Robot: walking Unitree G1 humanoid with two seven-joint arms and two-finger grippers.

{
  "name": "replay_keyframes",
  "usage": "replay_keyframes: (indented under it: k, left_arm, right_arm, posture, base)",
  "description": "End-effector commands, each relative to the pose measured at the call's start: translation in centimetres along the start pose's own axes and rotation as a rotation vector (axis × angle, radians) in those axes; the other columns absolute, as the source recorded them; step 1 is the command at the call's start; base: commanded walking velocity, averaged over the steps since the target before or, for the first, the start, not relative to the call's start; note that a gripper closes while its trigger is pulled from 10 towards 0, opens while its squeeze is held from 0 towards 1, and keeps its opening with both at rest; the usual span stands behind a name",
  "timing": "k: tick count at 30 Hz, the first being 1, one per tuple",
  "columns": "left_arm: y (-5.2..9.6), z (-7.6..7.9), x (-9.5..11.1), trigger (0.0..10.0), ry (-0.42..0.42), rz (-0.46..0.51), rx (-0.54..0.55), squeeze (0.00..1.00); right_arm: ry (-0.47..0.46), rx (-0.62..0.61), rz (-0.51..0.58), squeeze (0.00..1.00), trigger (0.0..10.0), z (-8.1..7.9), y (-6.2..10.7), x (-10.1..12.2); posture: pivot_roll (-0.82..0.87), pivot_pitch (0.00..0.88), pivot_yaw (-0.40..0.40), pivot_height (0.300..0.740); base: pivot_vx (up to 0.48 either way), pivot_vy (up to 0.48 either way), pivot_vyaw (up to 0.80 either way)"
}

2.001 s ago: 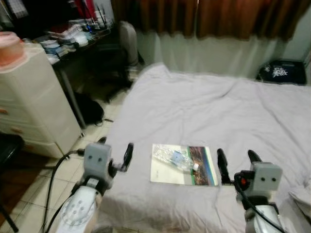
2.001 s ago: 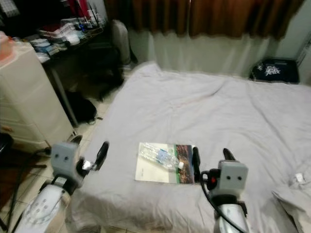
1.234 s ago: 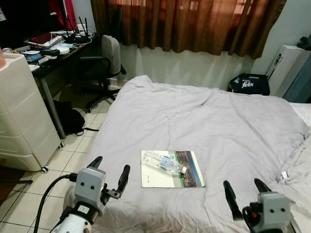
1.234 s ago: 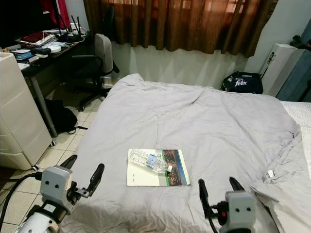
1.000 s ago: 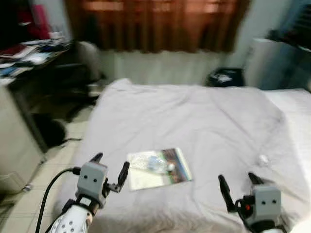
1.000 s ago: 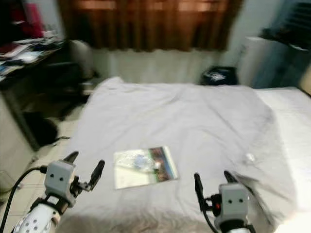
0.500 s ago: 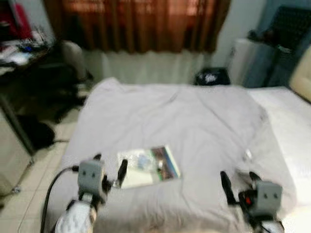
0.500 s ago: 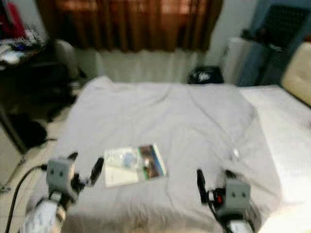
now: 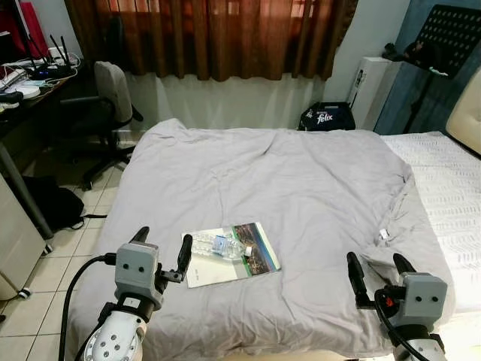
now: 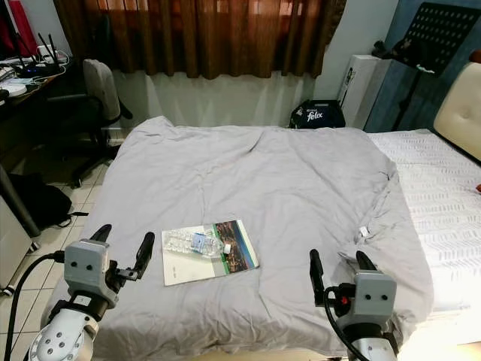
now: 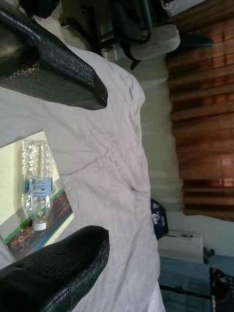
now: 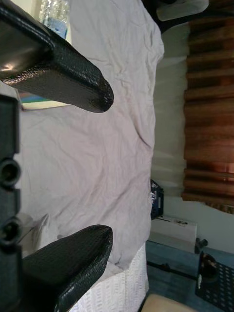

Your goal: Clean up the room

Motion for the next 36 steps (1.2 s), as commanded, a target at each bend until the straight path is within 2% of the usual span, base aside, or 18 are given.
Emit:
replay_keyframes:
  k: [1,3,15,19,25,36]
  left_arm:
    - [-0.4,0.1,0.1,10.0,0.01,0.003,-0.007,0.0]
    - [-0.7,0.2,-0.1,10.0,0.04,-0.008,-0.011,0.0]
    - [-1.3,0.5,0.1,10.0,0.007,0.02,-0.07,0.0]
    - [-1.9,0.5,0.3,10.0,-0.043,0.024,-0.082,0.0]
    - [-3.5,-0.2,1.2,10.0,-0.077,0.051,-0.082,0.0]
    - [-3.5,-0.2,1.2,10.0,-0.077,0.051,-0.082,0.0]
  right_arm:
    - [0.01,0.002,0.011,0.0,10.0,-0.1,-0.4,0.2]
    - [0.026,0.017,0.011,0.0,10.0,-0.4,-0.7,0.1]
    - [0.029,0.013,0.002,0.0,10.0,-0.4,-0.8,-0.2]
    - [0.03,0.015,-0.001,0.0,10.0,-0.5,-0.8,-0.3]
    - [0.025,0.019,-0.003,0.0,10.0,-0.7,-1.0,-0.5]
    - [0.025,0.019,-0.003,0.0,10.0,-0.7,-1.0,-0.5]
  posture:
    - [0.01,0.0,-0.029,0.74]
    - [0.01,0.0,-0.027,0.74]
    - [0.01,0.0,-0.022,0.74]
    - [0.0,0.0,-0.017,0.74]
    - [0.0,0.0,-0.015,0.74]
    - [0.0,0.0,-0.015,0.74]
  base:
    - [0.42,0.0,0.0]
    - [0.435,0.0,0.0]
    - [0.437,0.0,0.0]
    - [0.442,0.0,0.0]
    - [0.0,0.0,0.0]
    - [0.0,0.0,0.0]
Point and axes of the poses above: a point about 5 cm out from each wrist's last joint towards the gripper, its own y axis pointing back from the gripper into the wrist, its own x axis along the axis of the wrist's last joint, z = x × y, the point moved 3 cm from there along -y, pointing out of the wrist towards the gripper, and after that the axes turned 15 degrees about -y, right-handed, at the moved point
